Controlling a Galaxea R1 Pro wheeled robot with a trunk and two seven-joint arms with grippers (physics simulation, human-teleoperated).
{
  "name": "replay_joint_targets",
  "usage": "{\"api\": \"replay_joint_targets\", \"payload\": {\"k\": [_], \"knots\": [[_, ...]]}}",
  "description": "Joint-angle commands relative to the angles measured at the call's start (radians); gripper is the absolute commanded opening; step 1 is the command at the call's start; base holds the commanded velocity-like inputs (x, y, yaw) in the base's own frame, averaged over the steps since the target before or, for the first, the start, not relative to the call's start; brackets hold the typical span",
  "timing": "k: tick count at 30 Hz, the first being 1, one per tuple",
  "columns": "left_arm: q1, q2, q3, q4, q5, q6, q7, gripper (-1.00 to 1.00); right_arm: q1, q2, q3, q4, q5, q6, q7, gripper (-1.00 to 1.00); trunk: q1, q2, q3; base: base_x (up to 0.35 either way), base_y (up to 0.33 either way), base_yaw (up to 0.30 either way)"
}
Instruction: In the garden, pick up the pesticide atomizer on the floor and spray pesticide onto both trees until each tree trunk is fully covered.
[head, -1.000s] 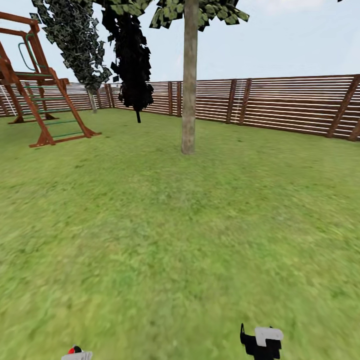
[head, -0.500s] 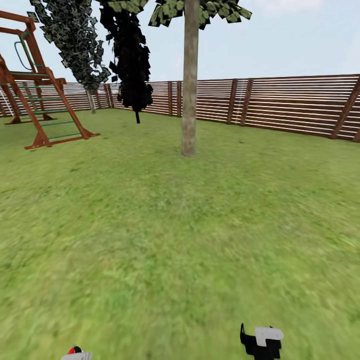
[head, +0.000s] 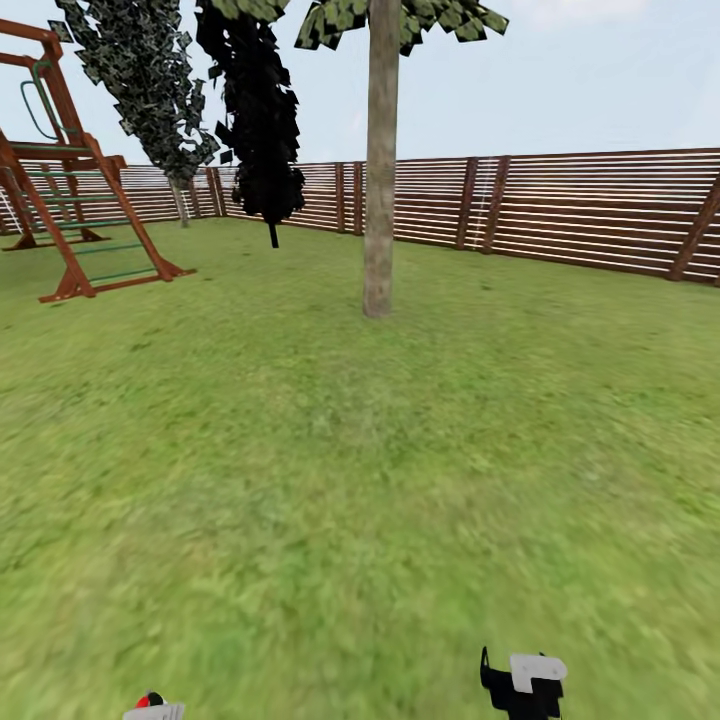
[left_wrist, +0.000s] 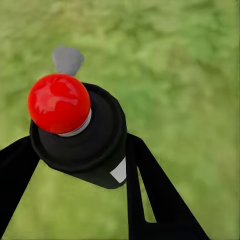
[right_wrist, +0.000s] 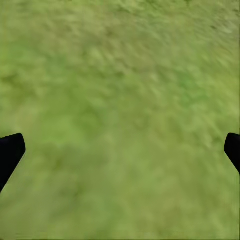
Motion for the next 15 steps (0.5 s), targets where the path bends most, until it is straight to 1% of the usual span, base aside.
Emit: {"api": "replay_joint_targets", "payload": {"k": [1,15], "knots": [[-0.001,0.0,0.008,0.001,0.004,-0.002,-0.01,-1.0,-0.001,0.0,-0.007,0.001,0.01,-0.002,-0.005,1.0,0.0,0.0,-0.001,0.338,0.0,0.0],[-0.001,0.0,0.008,0.001,0.004,-0.002,-0.01,-1.0,-0.001,0.0,-0.007,0.001,0.01,-0.002,-0.005,1.0,0.0,0.0,-0.001,0.338,0.0,0.0]]}}
